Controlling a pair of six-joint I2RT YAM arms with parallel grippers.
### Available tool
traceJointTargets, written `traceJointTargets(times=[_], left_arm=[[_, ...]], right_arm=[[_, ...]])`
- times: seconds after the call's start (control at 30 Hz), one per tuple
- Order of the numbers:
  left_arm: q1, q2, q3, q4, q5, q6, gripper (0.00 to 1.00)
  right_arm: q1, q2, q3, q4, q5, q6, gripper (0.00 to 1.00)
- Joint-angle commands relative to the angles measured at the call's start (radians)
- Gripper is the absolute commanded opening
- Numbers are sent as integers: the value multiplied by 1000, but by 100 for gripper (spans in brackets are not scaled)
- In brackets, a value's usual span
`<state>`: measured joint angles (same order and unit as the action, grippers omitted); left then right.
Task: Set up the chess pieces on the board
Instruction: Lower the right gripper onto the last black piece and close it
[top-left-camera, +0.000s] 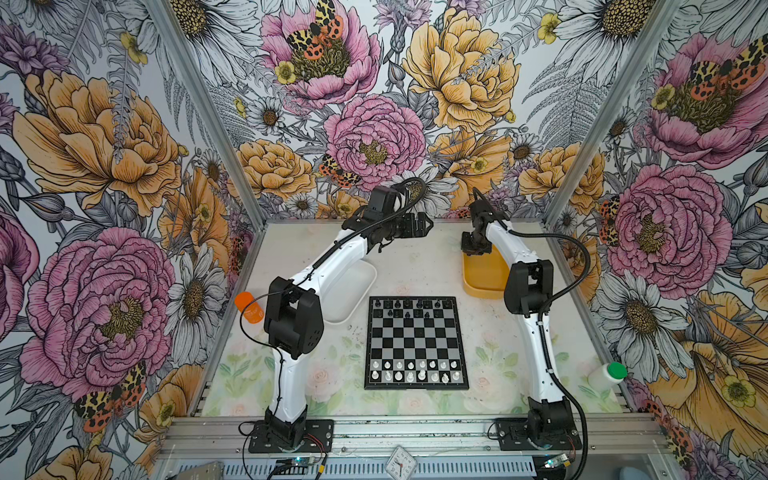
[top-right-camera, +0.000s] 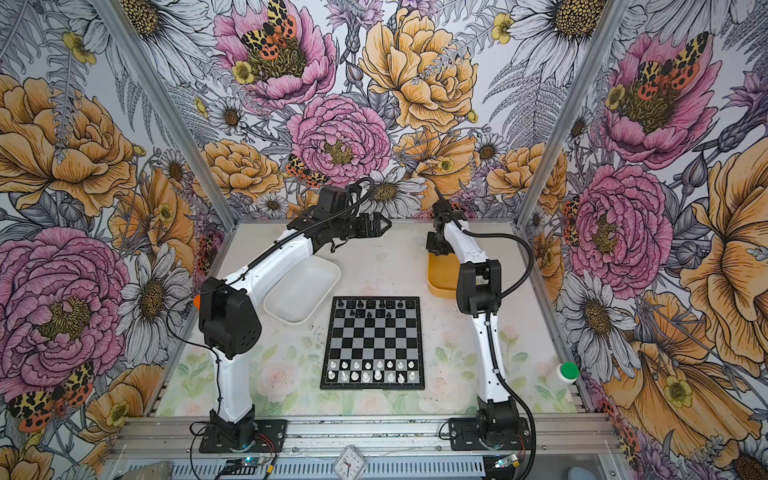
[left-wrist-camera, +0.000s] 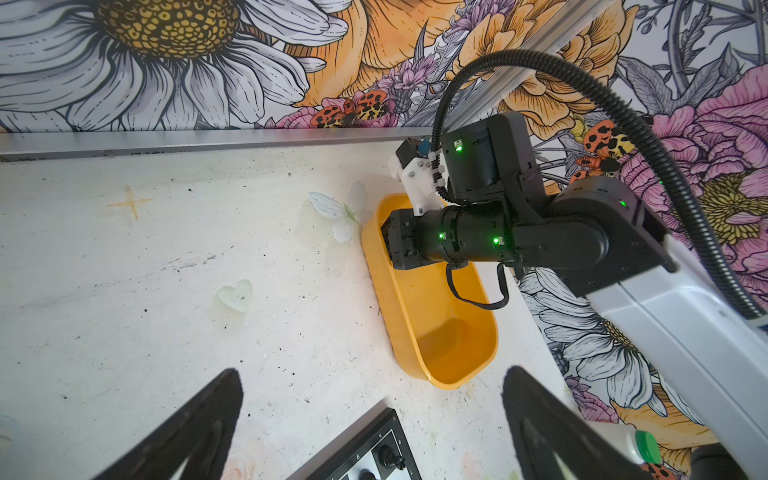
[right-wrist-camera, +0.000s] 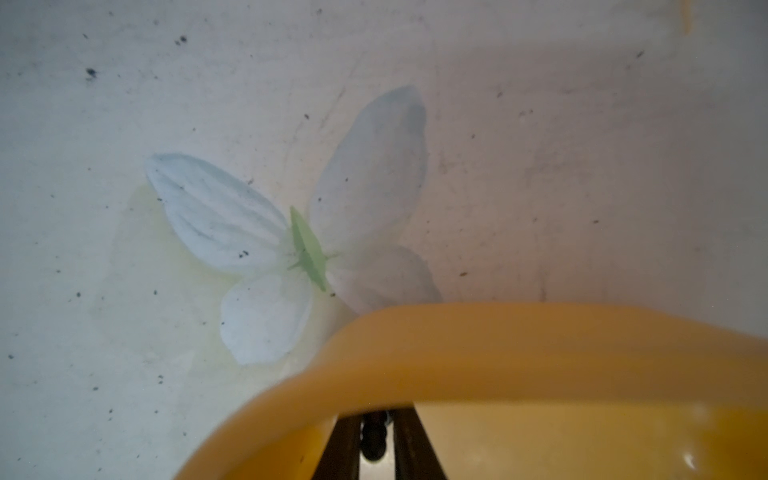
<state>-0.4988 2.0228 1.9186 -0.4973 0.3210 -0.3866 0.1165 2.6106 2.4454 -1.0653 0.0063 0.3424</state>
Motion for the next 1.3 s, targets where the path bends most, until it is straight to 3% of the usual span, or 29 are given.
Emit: traceJointTargets(times=[0.0, 0.67, 1.27], left_arm=[[11, 14, 12, -1, 29, -6, 99], [24, 8, 4, 0, 58, -3, 99], [42, -117, -165, 15, 8, 27, 99]], right_arm=[[-3, 19, 33, -4, 11, 1, 16], [-2, -10, 29, -25, 34, -9, 12], [26, -240, -194, -28, 116, -30, 8]])
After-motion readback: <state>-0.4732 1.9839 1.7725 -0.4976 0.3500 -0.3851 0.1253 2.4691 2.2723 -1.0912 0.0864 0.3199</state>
